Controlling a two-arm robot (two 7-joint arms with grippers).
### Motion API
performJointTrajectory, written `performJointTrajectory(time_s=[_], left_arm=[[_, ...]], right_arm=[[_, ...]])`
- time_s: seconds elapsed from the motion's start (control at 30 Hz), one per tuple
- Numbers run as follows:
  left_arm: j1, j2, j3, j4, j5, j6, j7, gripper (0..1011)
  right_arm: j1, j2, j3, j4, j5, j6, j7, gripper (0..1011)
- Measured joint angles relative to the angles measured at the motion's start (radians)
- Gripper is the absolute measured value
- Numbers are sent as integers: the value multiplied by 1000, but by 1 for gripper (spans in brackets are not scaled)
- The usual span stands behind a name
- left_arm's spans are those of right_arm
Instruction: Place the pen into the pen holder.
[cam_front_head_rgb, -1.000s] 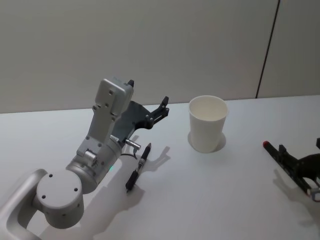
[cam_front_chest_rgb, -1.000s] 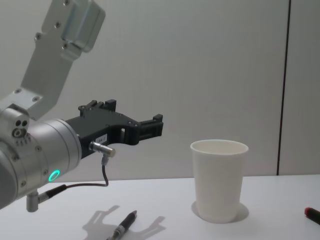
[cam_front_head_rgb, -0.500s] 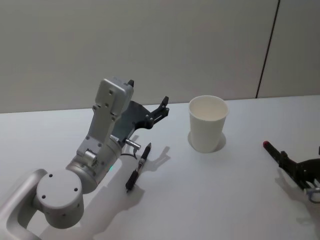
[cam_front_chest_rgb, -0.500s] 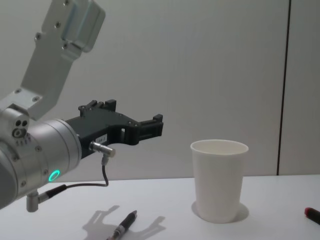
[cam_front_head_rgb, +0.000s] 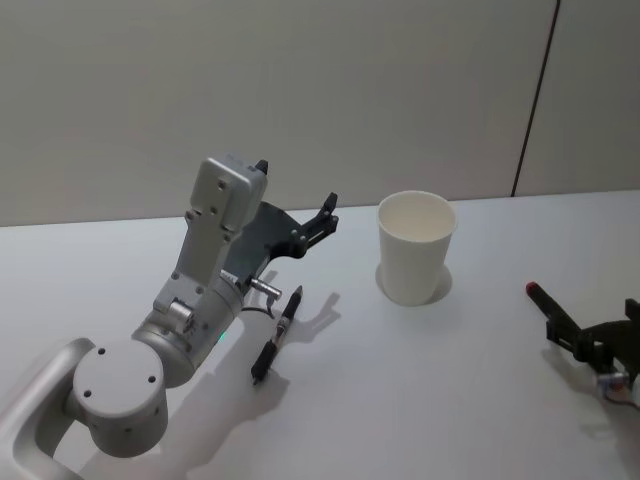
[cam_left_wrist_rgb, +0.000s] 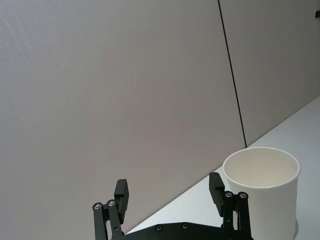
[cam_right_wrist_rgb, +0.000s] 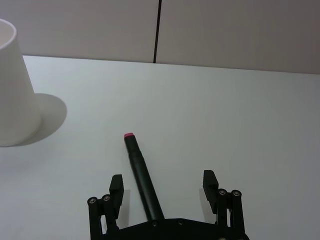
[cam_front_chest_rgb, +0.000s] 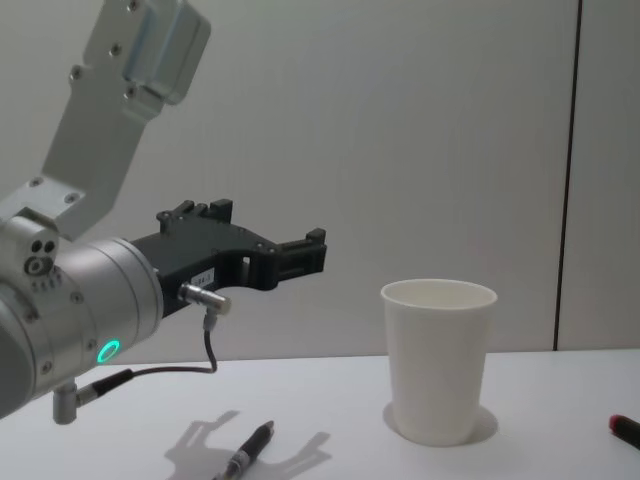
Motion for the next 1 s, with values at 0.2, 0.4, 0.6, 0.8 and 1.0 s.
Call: performJointTrajectory(time_s=[0.2,0.4,0.6,0.8,1.0], left_arm=[[0,0,0,0,0,0,0,1001],[0,0,0,0,0,0,0,1001],[0,0,0,0,0,0,0,1001],[0,0,0,0,0,0,0,1001],[0,0,0,0,0,0,0,1001]], right_arm=[[20,-12,-2,31,-19,9,21,1001],[39,-21,-4,65,-35,8,50,1001],[53,-28,-6,97,-47,-4,84,1001],[65,-35,-7,126,-56,-22,115,1001],[71,-39,-7,143,-61,-32,133,1001]])
